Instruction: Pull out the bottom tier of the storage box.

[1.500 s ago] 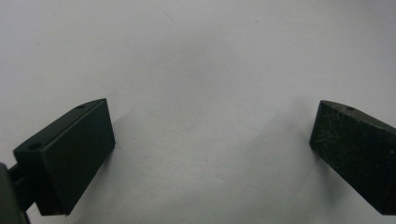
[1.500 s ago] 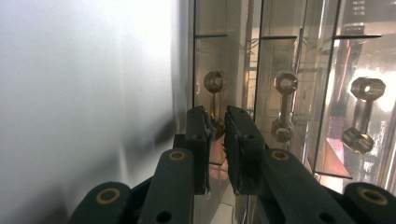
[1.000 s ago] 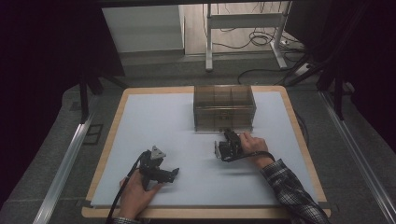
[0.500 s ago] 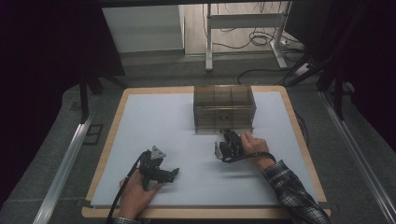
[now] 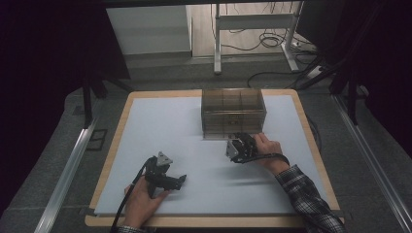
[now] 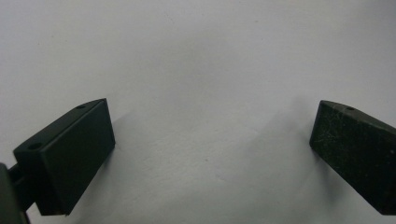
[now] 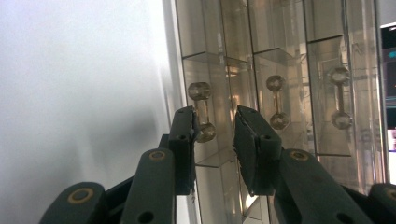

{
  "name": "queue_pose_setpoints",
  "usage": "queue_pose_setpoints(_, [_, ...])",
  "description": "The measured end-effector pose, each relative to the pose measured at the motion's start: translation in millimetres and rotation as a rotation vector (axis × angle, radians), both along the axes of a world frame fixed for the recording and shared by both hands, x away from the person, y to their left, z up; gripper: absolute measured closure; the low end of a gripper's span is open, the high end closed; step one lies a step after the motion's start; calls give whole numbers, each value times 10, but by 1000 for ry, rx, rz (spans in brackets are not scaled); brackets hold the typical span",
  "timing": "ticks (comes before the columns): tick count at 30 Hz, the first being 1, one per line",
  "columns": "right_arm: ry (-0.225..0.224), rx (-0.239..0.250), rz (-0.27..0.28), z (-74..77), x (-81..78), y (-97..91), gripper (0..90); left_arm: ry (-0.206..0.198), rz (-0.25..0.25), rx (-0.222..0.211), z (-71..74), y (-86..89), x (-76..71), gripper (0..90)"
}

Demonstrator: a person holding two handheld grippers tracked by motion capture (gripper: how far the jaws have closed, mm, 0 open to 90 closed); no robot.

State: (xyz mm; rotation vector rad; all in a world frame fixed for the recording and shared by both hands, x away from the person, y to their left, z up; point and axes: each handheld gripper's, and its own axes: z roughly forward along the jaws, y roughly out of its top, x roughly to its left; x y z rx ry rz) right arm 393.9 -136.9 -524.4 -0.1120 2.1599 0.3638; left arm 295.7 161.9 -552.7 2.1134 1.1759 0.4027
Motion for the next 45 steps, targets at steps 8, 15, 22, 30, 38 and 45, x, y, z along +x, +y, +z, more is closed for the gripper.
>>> queue_pose_setpoints(8, [131,84,6,141,93,-90,648,0,0,0,0,0,0,0])
queue_pose_setpoints(15, [234,124,20,234,183,-177,646,0,-1,-1,0,0,0,0])
queue_pose_setpoints(22, [347,178,13,315,291,-269,634,0,0,0,0,0,0,0])
queue_pose_setpoints(30, [464,211,7,393,438,-401,630,0,-1,0,0,0,0,0])
queue_pose_setpoints(38, [552,242,12,475,592,-528,635,0,0,0,0,0,0,0])
queue_pose_setpoints(45, [614,217,40,492,744,-614,662,0,0,0,0,0,0,0])
